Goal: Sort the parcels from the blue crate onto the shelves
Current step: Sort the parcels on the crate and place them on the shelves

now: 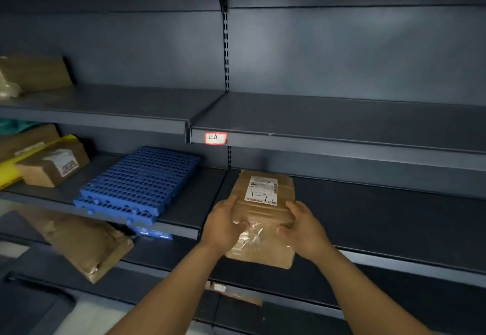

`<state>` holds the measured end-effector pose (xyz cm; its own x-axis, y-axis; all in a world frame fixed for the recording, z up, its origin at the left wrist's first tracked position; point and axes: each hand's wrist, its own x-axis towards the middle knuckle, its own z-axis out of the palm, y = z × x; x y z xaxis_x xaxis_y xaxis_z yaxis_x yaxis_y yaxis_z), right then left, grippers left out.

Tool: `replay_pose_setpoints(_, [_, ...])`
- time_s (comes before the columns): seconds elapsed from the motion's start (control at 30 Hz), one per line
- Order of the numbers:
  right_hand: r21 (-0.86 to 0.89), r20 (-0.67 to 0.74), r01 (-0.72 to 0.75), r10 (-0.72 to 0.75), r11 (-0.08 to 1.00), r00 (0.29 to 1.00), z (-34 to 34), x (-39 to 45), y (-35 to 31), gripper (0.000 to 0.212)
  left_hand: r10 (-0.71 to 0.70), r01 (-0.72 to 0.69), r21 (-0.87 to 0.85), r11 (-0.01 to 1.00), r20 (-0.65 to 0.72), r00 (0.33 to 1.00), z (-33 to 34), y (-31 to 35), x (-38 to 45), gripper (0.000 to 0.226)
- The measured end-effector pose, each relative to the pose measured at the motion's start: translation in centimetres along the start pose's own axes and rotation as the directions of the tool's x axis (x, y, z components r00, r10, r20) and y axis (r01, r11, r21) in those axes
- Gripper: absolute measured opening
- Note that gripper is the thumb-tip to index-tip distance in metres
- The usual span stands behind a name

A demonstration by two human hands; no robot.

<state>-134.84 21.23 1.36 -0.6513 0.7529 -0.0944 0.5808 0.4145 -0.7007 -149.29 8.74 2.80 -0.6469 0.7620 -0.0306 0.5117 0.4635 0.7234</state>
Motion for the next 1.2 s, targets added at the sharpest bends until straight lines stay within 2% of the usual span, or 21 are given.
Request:
replay_pose_setpoints(0.3, [-0.125,-0.113,-0.03,0.016,0.992,0.993,3.5,7.4,-0.8,0.062,0.074,-0.082,0.195,0.977,0.047,0.996,0.6,-2.7,9.0,0.063])
replay_pose_setpoints(0.47, [-0.18,-0.125,-0.054,0.031,0.982,0.992,3.7,9.9,-1.8,0.06,0.122,-0.125,0.325,0.937,0.032,0.992,0.5,-3.4,11.7,0.062])
replay_pose_setpoints(0.6, [-0.205,-0.111,-0.07,0.047,0.976,0.993,3.6,10.1,-2.1,0.064,0.163,-0.169,0.441,0.882,0.052,0.985,0.5,-3.8,12.1,0.067])
replay_pose_setpoints(0.7, [-0.219,-0.101,-0.091,0.07,0.972,0.992,3.6,9.4,-2.1,0.078,0.218,-0.23,0.516,0.825,0.084,0.972,0.4,-3.4,11.4,0.076])
replay_pose_setpoints(0.87, [-0.362,-0.114,-0.127,0.091,0.924,0.989,3.3,6.2,-1.3,0.094,0.34,-0.365,0.53,0.766,0.149,0.929,1.5,-1.4,8.8,0.081])
replay_pose_setpoints(1.1, [-0.462,-0.145,-0.22,0.171,0.859,0.975,0.7,-0.7,1.5,0.096,0.42,-0.514,0.455,0.728,0.298,0.858,5.3,2.1,4.2,0.08])
replay_pose_setpoints(1.2, [-0.47,-0.182,-0.282,0.221,0.836,0.958,-1.0,-4.3,3.1,0.097,0.462,-0.585,0.449,0.676,0.36,0.81,7.6,4.2,1.5,0.081])
